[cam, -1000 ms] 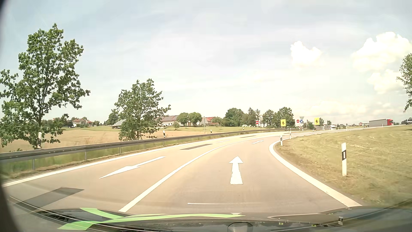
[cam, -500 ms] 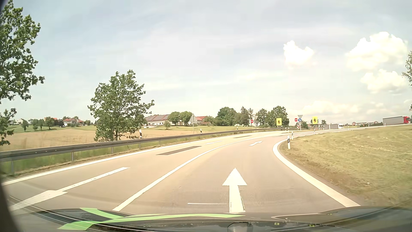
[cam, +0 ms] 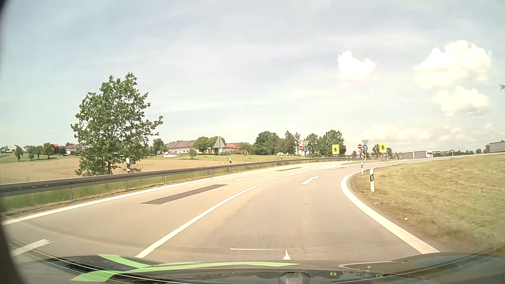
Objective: Follow the waypoints while adhering to traffic rules and regulations
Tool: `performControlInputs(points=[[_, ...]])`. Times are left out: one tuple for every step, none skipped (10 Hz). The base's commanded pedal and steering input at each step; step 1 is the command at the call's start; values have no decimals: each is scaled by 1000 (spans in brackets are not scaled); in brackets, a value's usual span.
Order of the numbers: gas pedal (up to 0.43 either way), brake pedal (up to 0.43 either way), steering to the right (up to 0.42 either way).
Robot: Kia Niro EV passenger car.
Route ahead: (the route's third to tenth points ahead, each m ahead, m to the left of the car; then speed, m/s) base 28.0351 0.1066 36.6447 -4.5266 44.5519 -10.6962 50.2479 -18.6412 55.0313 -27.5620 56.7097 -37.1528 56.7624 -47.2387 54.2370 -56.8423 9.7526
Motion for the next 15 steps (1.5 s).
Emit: performControlInputs(points=[[150,0,30],[150,0,30],[150,0,30],[138,0,30],[138,0,30],[138,0,30],[130,0,32],[130,0,36],[130,0,40],[118,0,44],[118,0,48],[118,0,50],[118,0,53],[118,0,57],[118,0,61]])
